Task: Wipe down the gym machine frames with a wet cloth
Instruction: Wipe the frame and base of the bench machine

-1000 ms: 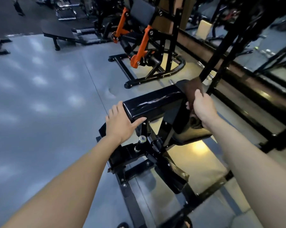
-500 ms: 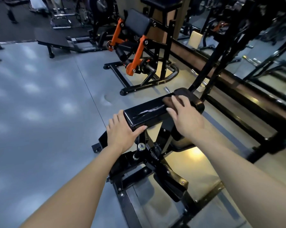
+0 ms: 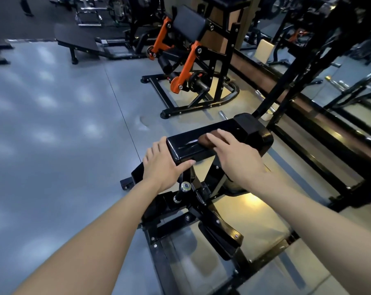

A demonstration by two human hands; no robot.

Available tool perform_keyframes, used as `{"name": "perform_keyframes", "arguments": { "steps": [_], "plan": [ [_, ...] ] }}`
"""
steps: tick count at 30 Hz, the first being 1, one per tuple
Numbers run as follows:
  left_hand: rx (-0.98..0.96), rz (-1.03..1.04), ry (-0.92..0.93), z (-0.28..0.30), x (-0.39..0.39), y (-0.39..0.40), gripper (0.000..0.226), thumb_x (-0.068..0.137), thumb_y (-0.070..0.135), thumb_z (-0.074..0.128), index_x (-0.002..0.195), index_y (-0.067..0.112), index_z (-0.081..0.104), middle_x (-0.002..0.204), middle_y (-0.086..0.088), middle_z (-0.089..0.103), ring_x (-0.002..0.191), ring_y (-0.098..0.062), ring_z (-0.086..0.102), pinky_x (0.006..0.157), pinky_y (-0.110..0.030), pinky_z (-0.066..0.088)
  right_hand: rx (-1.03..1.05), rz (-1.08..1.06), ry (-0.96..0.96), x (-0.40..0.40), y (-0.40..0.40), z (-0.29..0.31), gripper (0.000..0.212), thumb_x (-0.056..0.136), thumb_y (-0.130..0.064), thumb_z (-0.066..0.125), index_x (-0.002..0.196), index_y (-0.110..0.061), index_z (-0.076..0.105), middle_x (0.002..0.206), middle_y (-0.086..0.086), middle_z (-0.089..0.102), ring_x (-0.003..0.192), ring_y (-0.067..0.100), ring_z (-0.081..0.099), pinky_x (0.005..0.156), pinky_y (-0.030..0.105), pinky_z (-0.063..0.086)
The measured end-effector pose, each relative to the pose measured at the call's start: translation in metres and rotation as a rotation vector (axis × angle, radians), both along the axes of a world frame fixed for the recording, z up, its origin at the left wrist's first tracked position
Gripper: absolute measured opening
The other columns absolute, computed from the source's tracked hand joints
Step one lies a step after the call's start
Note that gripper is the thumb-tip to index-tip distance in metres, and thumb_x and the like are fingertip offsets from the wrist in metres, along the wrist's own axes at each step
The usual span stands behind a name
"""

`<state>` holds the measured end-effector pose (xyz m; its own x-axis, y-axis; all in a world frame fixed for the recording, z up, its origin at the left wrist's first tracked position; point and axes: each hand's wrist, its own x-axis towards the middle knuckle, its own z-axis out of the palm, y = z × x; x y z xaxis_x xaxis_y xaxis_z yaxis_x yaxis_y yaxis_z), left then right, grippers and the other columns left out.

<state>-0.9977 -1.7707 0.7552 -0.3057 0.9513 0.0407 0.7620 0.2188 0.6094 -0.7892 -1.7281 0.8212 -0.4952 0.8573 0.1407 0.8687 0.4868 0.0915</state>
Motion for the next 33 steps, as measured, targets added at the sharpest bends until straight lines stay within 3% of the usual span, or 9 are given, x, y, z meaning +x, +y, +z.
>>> {"name": "perform_keyframes", "arguments": {
  "steps": [5,9,12,14,17,24,29,31,33],
  "plan": [
    [-0.029,-0.017,-0.020,0.000,-0.003,0.001,0.113,0.072,0.086,0.062,0.154,0.021,0.019,0.147,-0.003,0.037,0.134,-0.027,0.035,0.116,-0.049,0.033,-0.010,-0.296,0.088,0.025,0.030,0.017,0.047,0.113,-0.030,0.034,0.159,-0.036,0.035,0.163,0.002,0.037,0.125,0.035,0.061,0.091,0.047,0.055],
    [-0.020,-0.025,-0.024,0.000,-0.003,0.002,0.106,0.073,0.081,0.067,0.150,0.022,0.024,0.142,-0.002,0.039,0.129,-0.026,0.037,0.113,-0.047,0.035,-0.037,-0.070,0.061,-0.023,-0.013,0.001,0.057,0.108,-0.026,0.048,0.160,-0.037,0.026,0.165,0.000,0.029,0.101,0.033,0.069,0.075,0.043,0.060],
    [-0.051,-0.089,-0.010,0.004,-0.010,0.002,0.100,0.075,0.071,0.073,0.148,0.022,0.025,0.137,-0.002,0.039,0.126,-0.027,0.038,0.110,-0.048,0.038,0.041,0.126,0.020,-0.014,-0.009,-0.001,0.054,0.109,-0.030,0.045,0.159,-0.043,0.028,0.165,-0.003,0.033,0.087,0.025,0.067,0.063,0.036,0.057],
    [-0.053,-0.140,0.008,0.004,-0.017,0.000,0.100,0.073,0.065,0.080,0.147,0.023,0.027,0.135,-0.001,0.040,0.125,-0.026,0.040,0.105,-0.049,0.043,0.060,-0.006,0.059,0.011,0.014,0.007,0.048,0.111,-0.032,0.038,0.158,-0.043,0.032,0.164,-0.004,0.036,0.095,0.025,0.068,0.067,0.035,0.056],
    [-0.014,-0.136,0.032,0.003,-0.023,-0.002,0.098,0.066,0.065,0.084,0.141,0.025,0.035,0.129,0.003,0.044,0.120,-0.024,0.045,0.096,-0.052,0.049,0.013,-0.306,0.141,0.023,0.025,0.006,0.050,0.112,-0.025,0.034,0.161,-0.036,0.031,0.166,0.003,0.031,0.118,0.039,0.063,0.086,0.044,0.055],
    [-0.031,-0.145,0.076,0.002,-0.025,0.001,0.101,0.064,0.073,0.079,0.140,0.024,0.035,0.127,0.002,0.040,0.118,-0.024,0.041,0.098,-0.050,0.048,0.079,0.102,0.115,-0.020,-0.018,-0.011,0.040,0.110,-0.036,0.039,0.150,-0.034,0.039,0.164,-0.005,0.035,0.090,0.029,0.068,0.064,0.039,0.057],
    [-0.039,-0.134,0.064,0.002,-0.023,-0.001,0.096,0.068,0.070,0.078,0.140,0.027,0.033,0.128,0.005,0.041,0.120,-0.020,0.040,0.094,-0.048,0.048,0.061,-0.265,0.200,0.013,0.018,0.009,0.041,0.113,-0.031,0.034,0.153,-0.031,0.044,0.160,0.006,0.040,0.116,0.037,0.064,0.089,0.044,0.053],
    [-0.033,-0.132,0.071,0.001,-0.022,-0.002,0.097,0.069,0.070,0.077,0.142,0.026,0.032,0.131,0.004,0.044,0.120,-0.022,0.039,0.098,-0.047,0.046,0.045,-0.253,0.206,-0.005,0.003,0.010,0.040,0.113,-0.031,0.033,0.151,-0.028,0.043,0.160,0.010,0.037,0.104,0.038,0.068,0.082,0.043,0.056],
    [-0.037,-0.130,0.080,-0.001,-0.022,-0.001,0.097,0.070,0.071,0.076,0.143,0.025,0.032,0.133,0.002,0.045,0.121,-0.023,0.039,0.100,-0.045,0.044,0.034,-0.076,0.183,-0.029,-0.020,0.000,0.040,0.111,-0.033,0.037,0.150,-0.029,0.041,0.161,0.009,0.035,0.089,0.033,0.068,0.070,0.043,0.059]
  ]
}}
